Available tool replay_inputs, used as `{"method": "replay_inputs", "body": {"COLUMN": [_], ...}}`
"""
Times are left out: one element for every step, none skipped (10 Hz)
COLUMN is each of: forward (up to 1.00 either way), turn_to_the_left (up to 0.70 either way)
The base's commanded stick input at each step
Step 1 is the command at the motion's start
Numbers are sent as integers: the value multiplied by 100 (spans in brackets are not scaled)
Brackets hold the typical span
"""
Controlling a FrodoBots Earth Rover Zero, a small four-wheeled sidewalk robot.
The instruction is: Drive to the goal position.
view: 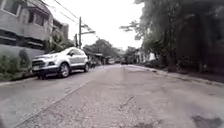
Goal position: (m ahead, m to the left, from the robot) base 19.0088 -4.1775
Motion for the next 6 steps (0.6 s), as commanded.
{"method": "replay_inputs", "body": {"forward": [100,100,100,100,100,100], "turn_to_the_left": [-23,0,0,0,0,0]}}
